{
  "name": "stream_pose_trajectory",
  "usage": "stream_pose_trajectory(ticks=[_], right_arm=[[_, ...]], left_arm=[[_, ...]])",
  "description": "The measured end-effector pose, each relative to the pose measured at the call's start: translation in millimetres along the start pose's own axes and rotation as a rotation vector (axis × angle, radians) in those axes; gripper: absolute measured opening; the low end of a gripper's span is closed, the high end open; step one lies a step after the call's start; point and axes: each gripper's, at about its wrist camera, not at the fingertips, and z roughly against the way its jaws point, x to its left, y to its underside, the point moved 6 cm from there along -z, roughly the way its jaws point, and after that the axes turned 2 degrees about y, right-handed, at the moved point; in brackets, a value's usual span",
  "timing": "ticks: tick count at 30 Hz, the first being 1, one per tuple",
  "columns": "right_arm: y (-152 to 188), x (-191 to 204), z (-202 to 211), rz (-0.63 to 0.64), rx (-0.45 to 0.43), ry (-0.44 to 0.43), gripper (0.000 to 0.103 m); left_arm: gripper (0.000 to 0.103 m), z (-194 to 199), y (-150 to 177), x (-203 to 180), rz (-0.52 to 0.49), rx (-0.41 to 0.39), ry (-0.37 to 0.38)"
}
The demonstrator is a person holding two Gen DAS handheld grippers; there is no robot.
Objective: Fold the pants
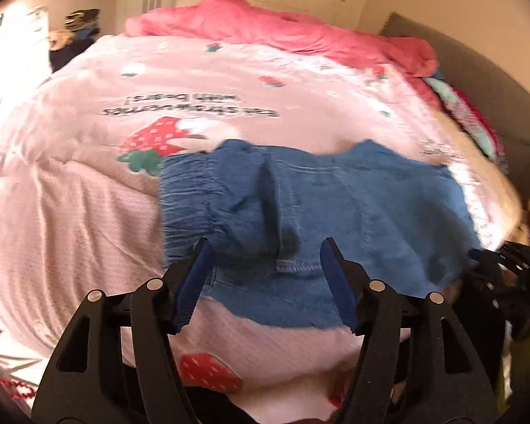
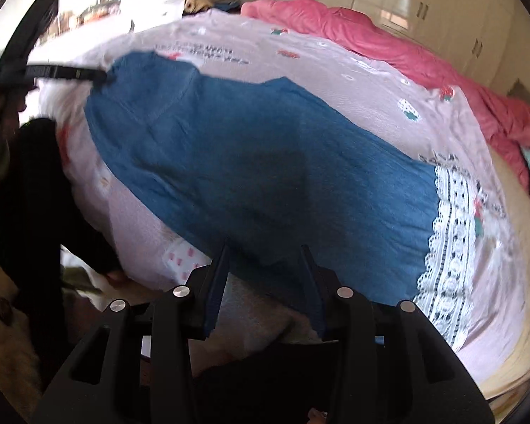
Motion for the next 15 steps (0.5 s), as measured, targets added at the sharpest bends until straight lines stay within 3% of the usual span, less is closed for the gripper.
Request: stream_pose_trajectory(ticks=[3, 5, 6, 11, 15], right_arm=[[0.9, 5.6, -9.6, 0.074, 0.018, 0.029, 0.037], [2.9, 6.1, -21.2, 0.089, 0.037, 0.034, 0.022], [5.7, 6.9, -24.7, 0.082, 0.044, 0.021, 0.006], [10.4, 4.0, -4.4, 0.017, 0.01, -0.125, 0.005], [24.0, 0.2, -19.4, -0.01, 0.061, -0.12, 0.005]], left_arm=[[0.073, -11.2, -9.6, -6.3, -0.044, -0.009, -0.065], [0.072, -19.7, -9.6, -4.9, -0.078, -0.005, -0.123], [0.067, -21.7, -8.2, -1.3, -0.075, 0.007, -0.137], [0.064, -16.9, -1.8, 17.2, -0.016, 0.007, -0.129], [0.064, -18.1, -0.1, 20.6, 0.006, 0.005, -0.124]])
